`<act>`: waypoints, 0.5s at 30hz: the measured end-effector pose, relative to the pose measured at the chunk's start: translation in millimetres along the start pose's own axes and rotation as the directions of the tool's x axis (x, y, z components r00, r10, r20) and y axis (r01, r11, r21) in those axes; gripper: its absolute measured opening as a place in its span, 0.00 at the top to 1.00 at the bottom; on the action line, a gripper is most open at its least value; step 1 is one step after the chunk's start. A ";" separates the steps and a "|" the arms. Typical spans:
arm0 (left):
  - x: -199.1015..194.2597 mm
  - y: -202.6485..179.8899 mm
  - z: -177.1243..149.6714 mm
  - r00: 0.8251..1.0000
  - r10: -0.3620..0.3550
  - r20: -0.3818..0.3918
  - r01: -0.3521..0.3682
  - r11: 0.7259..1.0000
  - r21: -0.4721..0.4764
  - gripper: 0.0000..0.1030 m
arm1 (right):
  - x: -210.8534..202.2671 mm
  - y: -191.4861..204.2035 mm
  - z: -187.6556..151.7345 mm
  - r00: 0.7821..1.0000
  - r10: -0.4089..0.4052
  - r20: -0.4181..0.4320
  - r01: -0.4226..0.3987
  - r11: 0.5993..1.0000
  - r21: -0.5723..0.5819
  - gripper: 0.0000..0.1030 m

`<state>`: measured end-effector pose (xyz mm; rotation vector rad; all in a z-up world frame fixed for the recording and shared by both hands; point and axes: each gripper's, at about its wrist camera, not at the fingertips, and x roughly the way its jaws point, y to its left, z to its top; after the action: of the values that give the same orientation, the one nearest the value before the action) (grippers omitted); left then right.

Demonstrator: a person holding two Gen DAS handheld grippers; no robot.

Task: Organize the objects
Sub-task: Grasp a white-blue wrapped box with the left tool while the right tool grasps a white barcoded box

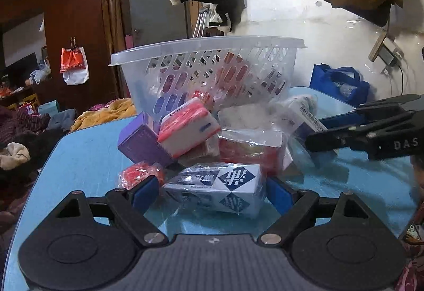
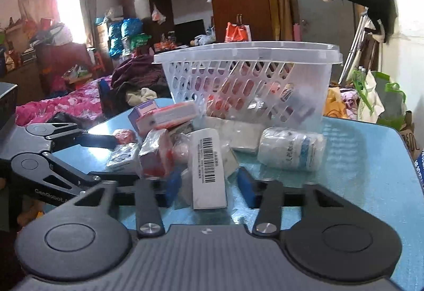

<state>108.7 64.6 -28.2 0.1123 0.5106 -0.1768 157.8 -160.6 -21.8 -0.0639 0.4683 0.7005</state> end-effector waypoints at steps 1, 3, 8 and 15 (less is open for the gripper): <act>0.6 0.8 0.4 1.000 0.001 -0.001 -0.001 1.000 -0.001 0.13 | -1.7 -0.8 -0.8 1.000 -0.007 0.011 0.007 1.000 0.007 0.68; 1.1 1.0 -2.2 1.000 0.003 0.000 -0.003 1.000 -0.001 0.12 | -5.8 -3.2 -2.8 0.999 -0.004 0.034 0.003 1.000 0.022 0.68; 3.4 -4.3 -3.2 1.000 0.023 -0.004 -0.023 0.999 0.025 0.12 | -9.9 -7.0 -2.9 0.997 0.009 0.073 -0.012 0.999 0.041 0.69; 7.3 -1.1 -0.2 1.000 0.016 -0.002 -0.016 1.000 0.001 0.12 | -9.7 -7.9 -2.0 0.996 0.031 0.083 -0.034 0.998 0.043 0.69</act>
<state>114.7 62.5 -32.0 0.1181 0.5112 -0.1610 155.6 -173.0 -20.1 0.0148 0.4067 0.7215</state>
